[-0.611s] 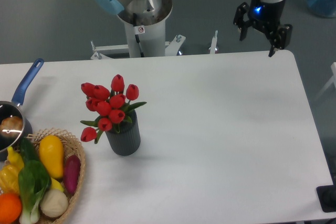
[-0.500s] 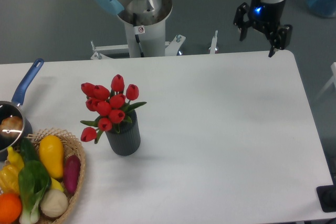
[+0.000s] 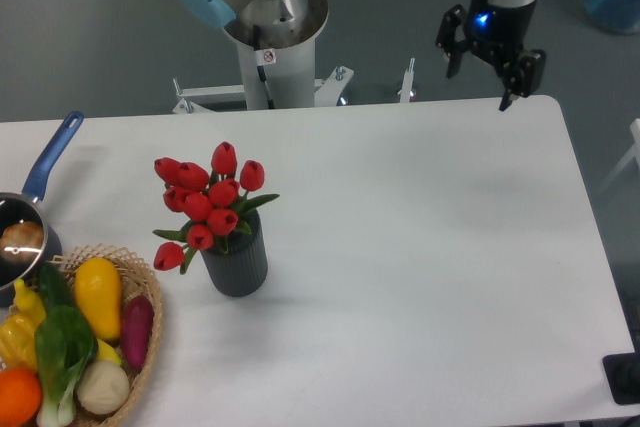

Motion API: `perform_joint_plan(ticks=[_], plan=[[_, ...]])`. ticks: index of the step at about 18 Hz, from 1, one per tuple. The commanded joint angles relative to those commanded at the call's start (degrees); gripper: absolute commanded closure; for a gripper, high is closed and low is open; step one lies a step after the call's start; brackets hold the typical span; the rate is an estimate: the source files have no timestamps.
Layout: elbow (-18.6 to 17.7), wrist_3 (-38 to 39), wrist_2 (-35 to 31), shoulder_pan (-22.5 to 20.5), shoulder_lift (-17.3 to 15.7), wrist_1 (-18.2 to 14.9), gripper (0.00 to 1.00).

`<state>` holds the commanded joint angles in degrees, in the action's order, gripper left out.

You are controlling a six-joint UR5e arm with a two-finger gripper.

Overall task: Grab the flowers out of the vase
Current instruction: 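Move the open gripper toward the red tulips in the grey vase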

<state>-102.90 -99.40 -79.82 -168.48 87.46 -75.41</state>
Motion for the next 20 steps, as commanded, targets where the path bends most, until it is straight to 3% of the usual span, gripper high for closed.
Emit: perform_joint_plan(ticks=[3, 8, 11, 14, 18, 20], plan=[[-3.34, 0.62, 0.62, -0.71, -2.20, 0.00, 0.00], [-7.83, 0.97, 20.63, -2.55, -2.99, -0.43, 0.00], [-9.33, 1.41, 22.15, -1.86, -3.96, -2.89, 0.00], [-9.33, 1.49, 23.12, 1.47, -4.49, -5.00, 0.00], [-9.60, 2.11, 28.74, 5.87, -3.61, -5.10, 0.00], [-9.60, 2.46, 33.73, 7.45, -1.69, -5.10, 0.00]])
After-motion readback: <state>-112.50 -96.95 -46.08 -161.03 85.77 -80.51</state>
